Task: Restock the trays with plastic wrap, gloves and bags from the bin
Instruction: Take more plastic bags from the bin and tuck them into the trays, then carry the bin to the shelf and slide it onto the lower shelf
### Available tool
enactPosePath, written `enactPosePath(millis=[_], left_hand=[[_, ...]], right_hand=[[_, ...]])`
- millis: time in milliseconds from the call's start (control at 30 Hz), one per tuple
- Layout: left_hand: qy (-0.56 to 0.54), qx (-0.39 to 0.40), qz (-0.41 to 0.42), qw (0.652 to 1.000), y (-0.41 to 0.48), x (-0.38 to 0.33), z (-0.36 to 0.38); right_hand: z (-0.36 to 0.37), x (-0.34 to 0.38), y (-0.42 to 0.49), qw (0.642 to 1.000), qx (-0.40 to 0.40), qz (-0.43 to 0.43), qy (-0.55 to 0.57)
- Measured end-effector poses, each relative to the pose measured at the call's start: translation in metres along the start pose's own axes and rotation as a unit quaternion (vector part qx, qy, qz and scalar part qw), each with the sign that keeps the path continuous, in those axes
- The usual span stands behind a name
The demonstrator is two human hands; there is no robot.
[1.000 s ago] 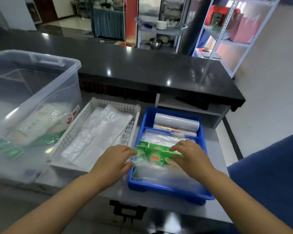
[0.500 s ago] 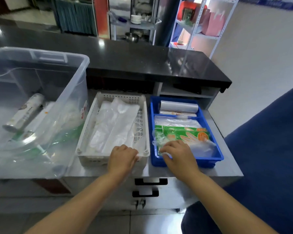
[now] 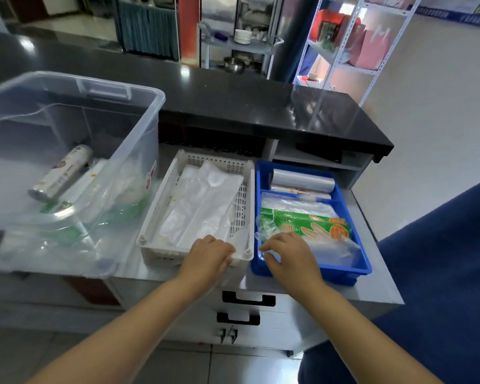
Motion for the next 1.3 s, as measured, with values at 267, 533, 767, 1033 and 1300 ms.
enactPosePath(millis=[267, 533, 767, 1033, 1300], left_hand=[[0.057, -0.177, 0.104, 0.977, -0.044, -0.059, -0.155], [0.085, -0.273, 0.040, 0.957, -0.090, 0.010, -0.304], [0.104, -0.209, -0.038, 0.972, -0.103, 0.156, -0.398], [0.093, -0.107, -0.200, 0.969, -0.108, 0.273, -0.434], [0.045, -0.120, -0.198, 0.972, -0.122, 0.270, -0.437]], right_hand=[[-0.020, 0.068, 0.041, 0.996, -0.035, -0.078, 0.025], [-0.052, 0.191, 0.082, 0.983, -0.101, -0.151, 0.033], [-0.031, 0.268, 0.127, 0.993, -0.099, -0.024, 0.054], [-0.013, 0.287, 0.153, 0.971, 0.006, 0.225, 0.082], [-0.013, 0.303, 0.137, 0.951, 0.007, 0.285, 0.118]])
Point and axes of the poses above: each hand's wrist, its own y-axis towards the middle knuckle, its own z-axis out of the palm, x = y × z, the point moved 7 cm from there along y, towards the middle knuckle, and after that the axes turned 12 degrees about -y, right-handed, at the moved point
